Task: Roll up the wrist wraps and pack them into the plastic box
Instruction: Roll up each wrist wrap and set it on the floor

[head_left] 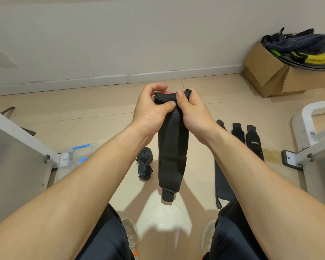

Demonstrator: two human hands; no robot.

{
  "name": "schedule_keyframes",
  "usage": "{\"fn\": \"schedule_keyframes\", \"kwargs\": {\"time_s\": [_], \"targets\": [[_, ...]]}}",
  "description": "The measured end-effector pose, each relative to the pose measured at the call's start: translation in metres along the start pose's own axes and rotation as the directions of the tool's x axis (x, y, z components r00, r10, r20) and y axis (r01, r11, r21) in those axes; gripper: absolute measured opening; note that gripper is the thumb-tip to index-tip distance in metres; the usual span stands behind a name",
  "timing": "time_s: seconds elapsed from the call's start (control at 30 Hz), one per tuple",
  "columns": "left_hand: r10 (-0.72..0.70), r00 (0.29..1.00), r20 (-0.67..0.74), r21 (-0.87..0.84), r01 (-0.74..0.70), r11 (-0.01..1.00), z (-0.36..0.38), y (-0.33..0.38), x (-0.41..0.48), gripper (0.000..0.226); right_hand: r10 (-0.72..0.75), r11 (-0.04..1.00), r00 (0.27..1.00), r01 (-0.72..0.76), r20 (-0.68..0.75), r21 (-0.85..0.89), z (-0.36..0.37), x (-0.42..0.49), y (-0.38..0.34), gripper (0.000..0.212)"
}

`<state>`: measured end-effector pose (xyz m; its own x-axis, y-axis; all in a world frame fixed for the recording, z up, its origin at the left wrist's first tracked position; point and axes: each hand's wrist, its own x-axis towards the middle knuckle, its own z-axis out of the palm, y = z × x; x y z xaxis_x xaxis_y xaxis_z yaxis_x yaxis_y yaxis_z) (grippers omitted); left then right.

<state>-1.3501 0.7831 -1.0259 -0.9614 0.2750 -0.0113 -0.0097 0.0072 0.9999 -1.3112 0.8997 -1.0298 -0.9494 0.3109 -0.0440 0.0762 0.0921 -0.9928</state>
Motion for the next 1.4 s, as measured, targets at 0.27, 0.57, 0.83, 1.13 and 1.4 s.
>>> {"fn": "schedule_keyframes", "kwargs": {"time_s": [0.27,0.57,0.83,1.13,1.4], "targets": [[-0.094,0.995,-0.037,0.210,0.100,0.973,0.003,0.000,0.000,0.039,-0.113,0.991,0.993,0.109,-0.046,-0.080,0.002,0.005,0.006,0.013],[0.076,0.996,-0.044,0.124,-0.070,0.990,-0.002,-0.008,0.002,0.014,-0.006,0.999,1.000,0.006,-0.018,-0.033,0.001,0.007,0.003,0.040],[-0.010,0.999,0.034,0.013,0.009,1.000,-0.002,0.000,0.000,0.017,-0.052,0.996,0.998,0.054,-0.027,0.067,-0.003,0.011,0.005,0.031],[-0.168,0.985,-0.025,0.132,0.170,0.977,0.007,-0.002,0.000,0.043,-0.121,0.992,0.992,0.120,-0.032,-0.032,-0.003,0.011,0.012,0.026],[-0.093,0.994,-0.065,0.037,0.096,0.995,0.001,-0.005,0.005,0.016,-0.041,0.990,0.998,0.048,-0.054,0.135,-0.004,0.007,0.007,0.012]]}}
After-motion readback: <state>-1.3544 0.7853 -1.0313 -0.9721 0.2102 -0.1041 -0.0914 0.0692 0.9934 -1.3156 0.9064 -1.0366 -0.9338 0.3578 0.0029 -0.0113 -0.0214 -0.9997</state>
